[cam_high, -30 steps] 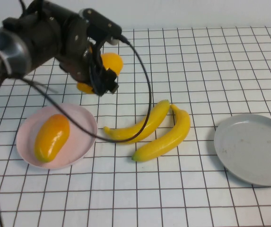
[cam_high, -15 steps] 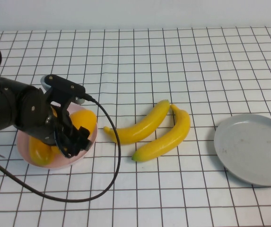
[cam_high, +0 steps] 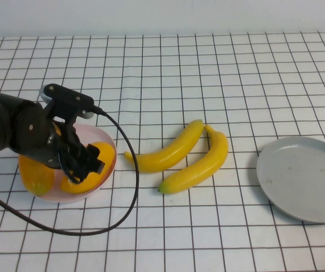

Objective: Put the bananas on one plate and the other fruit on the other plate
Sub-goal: Put another type of fruit in the right plate

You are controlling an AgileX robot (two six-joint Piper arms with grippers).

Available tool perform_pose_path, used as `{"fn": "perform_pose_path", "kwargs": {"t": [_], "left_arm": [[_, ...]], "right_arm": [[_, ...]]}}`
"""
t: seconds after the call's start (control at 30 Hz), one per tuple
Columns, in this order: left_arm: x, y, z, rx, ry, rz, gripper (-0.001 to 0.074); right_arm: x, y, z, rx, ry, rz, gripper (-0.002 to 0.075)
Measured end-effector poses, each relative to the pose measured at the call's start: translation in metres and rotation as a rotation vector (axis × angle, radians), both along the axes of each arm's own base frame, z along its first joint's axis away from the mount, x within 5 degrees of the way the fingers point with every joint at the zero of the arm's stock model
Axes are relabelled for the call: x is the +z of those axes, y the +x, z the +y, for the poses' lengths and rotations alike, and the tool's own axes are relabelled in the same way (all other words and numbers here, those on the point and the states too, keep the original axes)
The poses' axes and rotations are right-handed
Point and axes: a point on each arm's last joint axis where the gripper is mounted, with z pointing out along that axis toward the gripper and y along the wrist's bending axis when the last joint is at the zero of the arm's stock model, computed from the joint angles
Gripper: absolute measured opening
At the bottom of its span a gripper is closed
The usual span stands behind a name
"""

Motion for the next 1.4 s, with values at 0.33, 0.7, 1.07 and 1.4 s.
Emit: {"fn": "perform_pose_path", "kwargs": {"t": [0.33, 0.7, 1.07, 1.4], "left_arm": [[0.044, -0.045, 0.016, -0.003, -0.116, -0.292, 0.0022], [0.078, -0.163, 0.049, 0.029, -0.364, -0.539, 0.0001], [0.068, -0.204, 0.065, 0.030, -0.404, -0.570, 0.0001], [0.045, -0.219, 0.082, 0.152, -0.402, -0.648, 0.0001]], "right_arm": [[0.000, 0.000, 0.000, 0.000, 0.000, 0.000, -0.0016], [0.000, 0.000, 0.000, 0.000, 0.000, 0.000, -0.0016], [0.000, 0.000, 0.000, 0.000, 0.000, 0.000, -0.0017], [0.000, 0.000, 0.000, 0.000, 0.000, 0.000, -0.0016]]}}
